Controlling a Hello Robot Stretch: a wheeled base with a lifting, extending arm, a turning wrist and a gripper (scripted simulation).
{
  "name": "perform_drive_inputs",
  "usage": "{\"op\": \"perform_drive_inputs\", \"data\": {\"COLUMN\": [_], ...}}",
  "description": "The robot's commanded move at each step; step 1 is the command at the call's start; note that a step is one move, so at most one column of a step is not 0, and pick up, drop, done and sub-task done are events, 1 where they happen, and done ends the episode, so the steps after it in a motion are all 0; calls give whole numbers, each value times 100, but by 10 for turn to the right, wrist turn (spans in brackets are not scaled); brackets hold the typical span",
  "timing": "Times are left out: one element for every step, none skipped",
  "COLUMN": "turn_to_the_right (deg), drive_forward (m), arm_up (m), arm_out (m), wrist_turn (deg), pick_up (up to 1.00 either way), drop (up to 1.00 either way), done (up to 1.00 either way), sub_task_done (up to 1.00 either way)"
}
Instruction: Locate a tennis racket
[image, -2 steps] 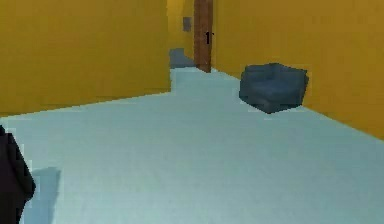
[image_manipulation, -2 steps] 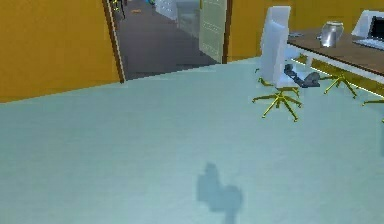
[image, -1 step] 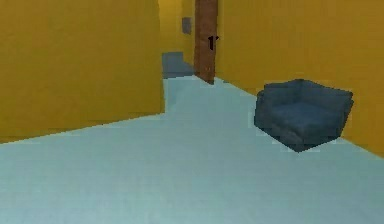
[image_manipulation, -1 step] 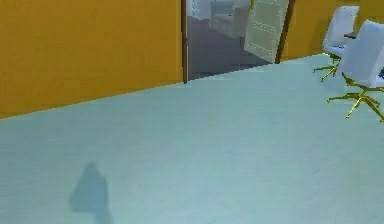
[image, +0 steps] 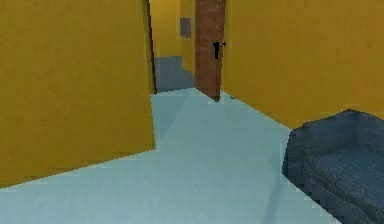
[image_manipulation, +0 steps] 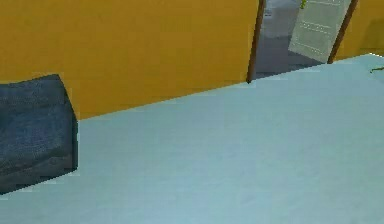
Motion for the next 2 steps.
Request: {"op": "perform_drive_inputs", "data": {"turn_to_the_right": [0,-30], "drive_forward": [100,0], "arm_up": [0,0], "arm_out": [0,0], "wrist_turn": [0,0], "pick_up": [0,0], "drop": [0,0], "done": [0,0], "sub_task_done": [0,0]}}
